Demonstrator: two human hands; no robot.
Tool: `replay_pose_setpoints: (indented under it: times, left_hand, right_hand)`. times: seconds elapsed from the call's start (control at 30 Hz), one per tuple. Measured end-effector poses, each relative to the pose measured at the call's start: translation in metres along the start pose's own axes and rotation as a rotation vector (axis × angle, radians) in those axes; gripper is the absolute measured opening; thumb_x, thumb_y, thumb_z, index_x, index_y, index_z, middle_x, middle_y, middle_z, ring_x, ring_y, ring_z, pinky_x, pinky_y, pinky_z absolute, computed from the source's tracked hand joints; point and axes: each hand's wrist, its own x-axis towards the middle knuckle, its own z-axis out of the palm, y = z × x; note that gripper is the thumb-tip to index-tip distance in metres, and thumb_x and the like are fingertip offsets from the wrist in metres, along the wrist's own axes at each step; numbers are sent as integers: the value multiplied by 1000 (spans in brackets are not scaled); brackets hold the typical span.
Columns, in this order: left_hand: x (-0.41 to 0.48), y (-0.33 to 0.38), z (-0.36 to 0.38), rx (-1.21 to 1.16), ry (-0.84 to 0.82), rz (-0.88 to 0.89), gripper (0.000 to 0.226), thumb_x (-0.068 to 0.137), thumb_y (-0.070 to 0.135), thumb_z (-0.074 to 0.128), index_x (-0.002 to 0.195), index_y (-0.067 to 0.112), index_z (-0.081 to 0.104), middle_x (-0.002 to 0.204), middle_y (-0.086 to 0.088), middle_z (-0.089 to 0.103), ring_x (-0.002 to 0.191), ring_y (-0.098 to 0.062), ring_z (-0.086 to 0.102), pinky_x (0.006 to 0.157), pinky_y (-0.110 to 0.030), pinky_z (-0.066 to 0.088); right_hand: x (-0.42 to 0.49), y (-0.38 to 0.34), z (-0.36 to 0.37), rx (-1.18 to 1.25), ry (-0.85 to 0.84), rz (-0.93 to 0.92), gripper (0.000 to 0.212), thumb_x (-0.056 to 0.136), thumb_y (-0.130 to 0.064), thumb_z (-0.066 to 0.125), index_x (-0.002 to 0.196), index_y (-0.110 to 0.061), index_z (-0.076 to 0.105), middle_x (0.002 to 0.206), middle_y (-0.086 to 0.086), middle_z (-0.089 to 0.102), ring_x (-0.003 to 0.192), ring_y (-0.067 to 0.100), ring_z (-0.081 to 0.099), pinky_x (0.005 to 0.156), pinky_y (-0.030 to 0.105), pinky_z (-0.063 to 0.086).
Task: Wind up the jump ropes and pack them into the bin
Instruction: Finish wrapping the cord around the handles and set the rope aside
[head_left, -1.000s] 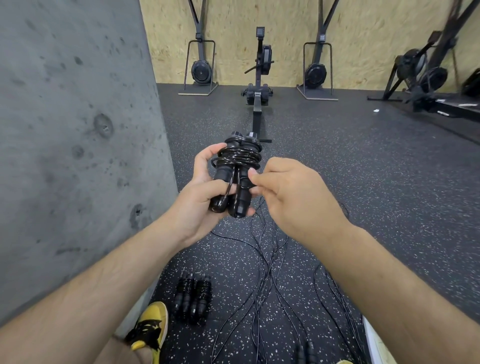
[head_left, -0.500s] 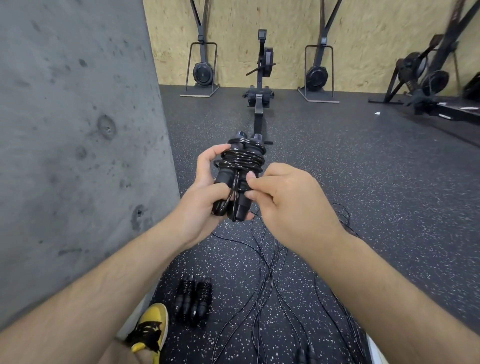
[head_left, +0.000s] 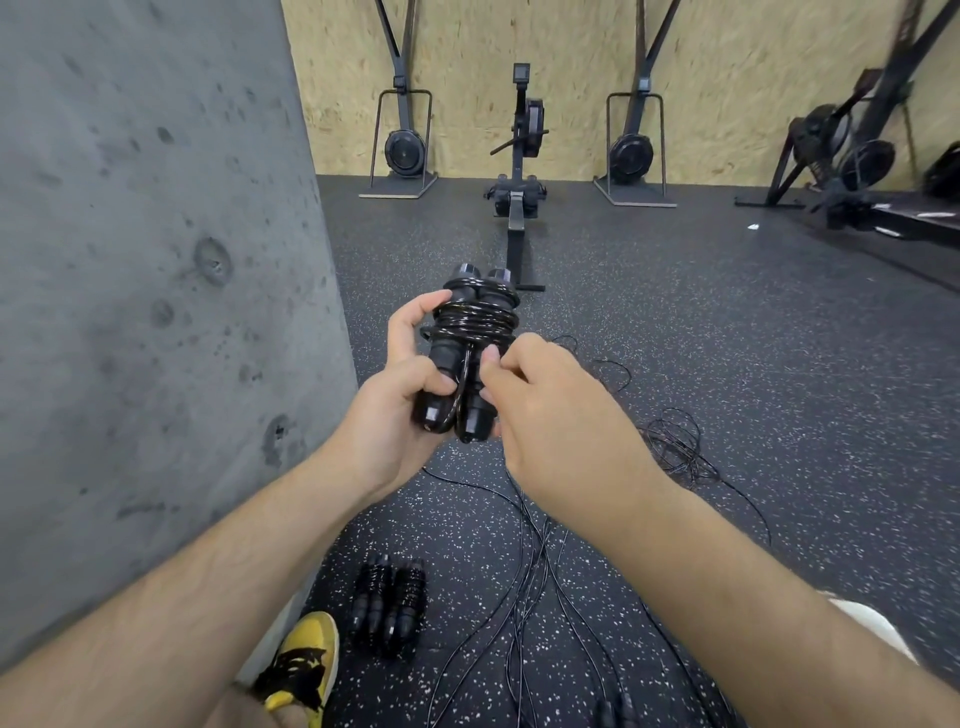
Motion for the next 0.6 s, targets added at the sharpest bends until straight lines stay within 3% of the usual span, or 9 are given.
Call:
replay_pose_setpoints:
  times: [0.1,0.2,0.37,0.5,0.6]
  left_hand:
    - [0,1,1,-2,21,12,80,63,-1,37,137,28,44,115,-11,66,82,-22,65,58,-29,53]
    - [-1,3,-1,17,15,26,82,63,-2,37,140,28,42,117,-12,67,87,-22,67,60,-30,53]
    - [-3,3,-7,74,12,8,80,63,-2,39,136,30,45,120,-11,68,95,-22,67,72,-31,53]
    - [-3,0,-8,101,25,-19,81,64,-1,40,138,31,42,122,-10,67,91,-20,67,68,-29,54]
    - [-4,-1,-8,126,33,-25,75,66,1,41,133,33,44,121,-8,66,86,-18,64,63,-29,51]
  right_hand:
    - [-2,-3,0,-66,64,-34,42,77,-4,73,117,5,64,91,12,57,76,28,53,54,28,34]
    - [-2,-7,3,-49,86,-22,42,82,-5,67,122,5,61,95,13,56,80,29,52,58,24,27]
    - [2,-12,4,-30,95,-58,35,95,-22,47,107,6,64,87,13,54,75,28,51,51,31,41]
    - [2,-11,16,-57,138,-62,27,97,-17,45,93,2,63,82,12,52,70,28,50,44,33,43]
    - [0,-10,20,74,171,0,26,99,-18,47,93,0,64,86,11,53,72,28,51,54,39,47]
